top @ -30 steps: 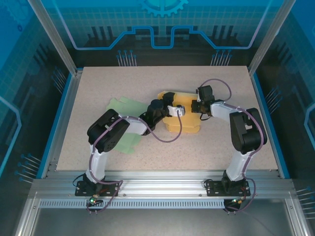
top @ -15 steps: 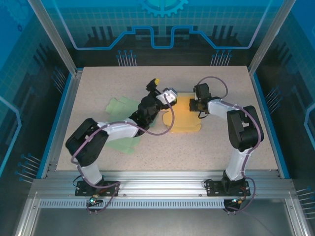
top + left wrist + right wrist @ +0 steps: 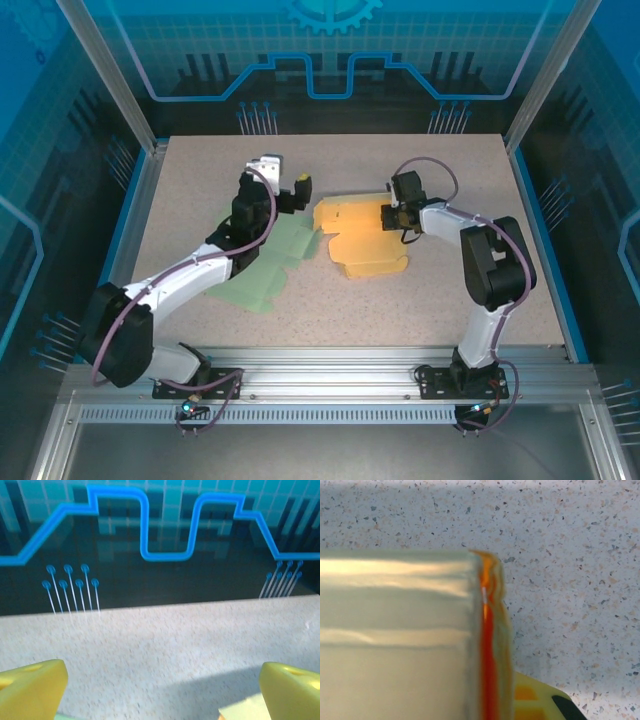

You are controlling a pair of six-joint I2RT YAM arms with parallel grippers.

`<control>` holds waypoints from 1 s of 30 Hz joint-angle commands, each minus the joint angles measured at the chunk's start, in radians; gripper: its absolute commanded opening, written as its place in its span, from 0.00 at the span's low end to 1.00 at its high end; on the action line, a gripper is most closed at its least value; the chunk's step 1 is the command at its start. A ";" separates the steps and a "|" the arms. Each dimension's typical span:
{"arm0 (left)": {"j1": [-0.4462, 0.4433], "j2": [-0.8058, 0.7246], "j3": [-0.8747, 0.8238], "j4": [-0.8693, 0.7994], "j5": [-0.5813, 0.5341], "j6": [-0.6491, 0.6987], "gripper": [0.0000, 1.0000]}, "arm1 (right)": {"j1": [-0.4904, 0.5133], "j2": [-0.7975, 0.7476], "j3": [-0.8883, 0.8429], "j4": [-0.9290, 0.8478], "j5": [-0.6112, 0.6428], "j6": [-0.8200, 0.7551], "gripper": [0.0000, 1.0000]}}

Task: Fold the paper box

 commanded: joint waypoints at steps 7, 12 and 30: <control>-0.002 0.074 -0.020 -0.066 0.055 -0.123 0.99 | 0.028 0.029 0.027 -0.038 0.038 -0.013 0.00; 0.010 0.183 0.048 -0.075 0.137 -0.171 0.99 | 0.053 0.036 0.035 -0.043 0.088 -0.023 0.00; 0.033 0.504 0.344 -0.159 0.322 -0.320 0.96 | 0.056 -0.035 -0.046 0.000 0.273 0.075 0.00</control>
